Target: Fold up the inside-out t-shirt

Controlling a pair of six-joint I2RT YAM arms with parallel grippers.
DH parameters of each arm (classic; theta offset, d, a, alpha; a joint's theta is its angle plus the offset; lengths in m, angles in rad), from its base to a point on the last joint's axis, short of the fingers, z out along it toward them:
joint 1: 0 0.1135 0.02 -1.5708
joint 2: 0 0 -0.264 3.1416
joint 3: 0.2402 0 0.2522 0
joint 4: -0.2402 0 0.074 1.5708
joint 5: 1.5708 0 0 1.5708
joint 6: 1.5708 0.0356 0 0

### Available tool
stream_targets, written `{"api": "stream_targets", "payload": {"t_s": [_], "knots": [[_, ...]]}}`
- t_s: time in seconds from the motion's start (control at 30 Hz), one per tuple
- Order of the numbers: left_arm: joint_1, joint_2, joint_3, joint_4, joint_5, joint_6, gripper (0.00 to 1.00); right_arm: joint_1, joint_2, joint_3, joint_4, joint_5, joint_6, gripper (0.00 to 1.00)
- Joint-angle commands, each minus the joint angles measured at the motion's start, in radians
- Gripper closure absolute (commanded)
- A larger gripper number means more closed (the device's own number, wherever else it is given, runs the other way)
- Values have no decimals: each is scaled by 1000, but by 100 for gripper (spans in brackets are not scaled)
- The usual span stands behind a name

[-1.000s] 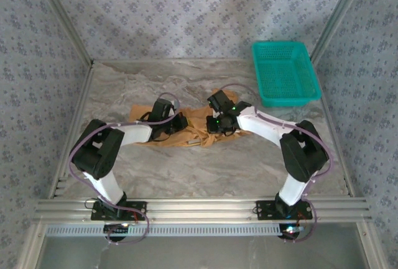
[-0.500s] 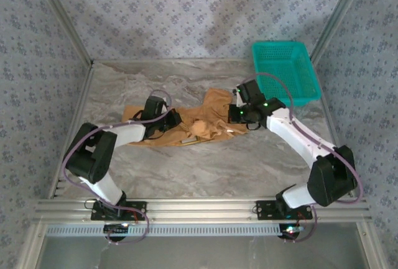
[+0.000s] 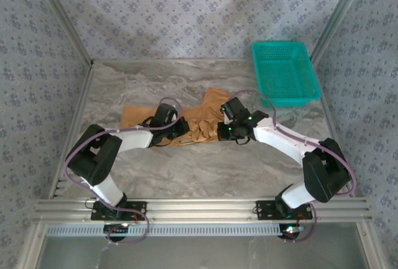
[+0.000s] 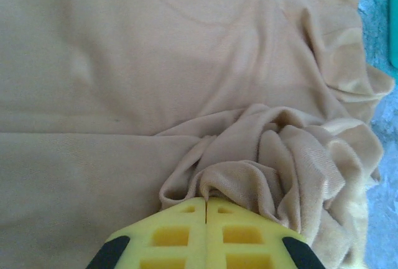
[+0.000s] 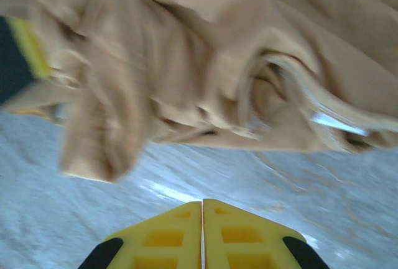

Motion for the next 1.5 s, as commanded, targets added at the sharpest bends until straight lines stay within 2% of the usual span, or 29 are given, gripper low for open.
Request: {"api": "stream_targets", "payload": {"t_s": [0.0, 0.2, 0.37, 0.57, 0.63, 0.7, 0.73, 0.77, 0.87, 0.9, 1.07, 1.3, 1.47], "knots": [[3, -46, -19, -13, -29, 3, 100, 35, 54, 90, 90, 11, 84, 92], [4, -105, -62, -35, -51, 8, 100, 86, 296, 244, 133, -30, 100, 100], [28, -180, -124, -52, -68, 11, 100, 107, 353, 166, 132, 27, 209, 100], [43, -225, -148, -82, -82, 27, 100, 119, 344, 107, 187, 42, 218, 59], [44, -224, -148, -82, -77, 29, 100, 123, 346, 119, 194, 33, 215, 54], [44, -218, -148, -79, -75, 26, 100, 130, 348, 134, 195, 33, 215, 52], [44, -215, -149, -75, -74, 23, 100, 131, 351, 139, 197, 29, 215, 53], [44, -212, -152, -68, -72, 21, 100, 133, 354, 147, 199, 19, 216, 59], [45, -200, -155, -59, -69, 16, 100, 133, 354, 177, 167, 1, 220, 93], [45, -198, -157, -60, -71, 16, 100, 134, 345, 177, 151, -2, 219, 100], [44, -192, -152, -60, -77, 18, 100, 130, 262, 225, 73, -8, 204, 100], [50, -187, -118, -81, -77, 33, 100, 115, 117, 208, 5, -61, 184, 100], [51, -176, -104, -78, -72, 32, 100, 80, 112, 208, -38, -249, 187, 100]]}}
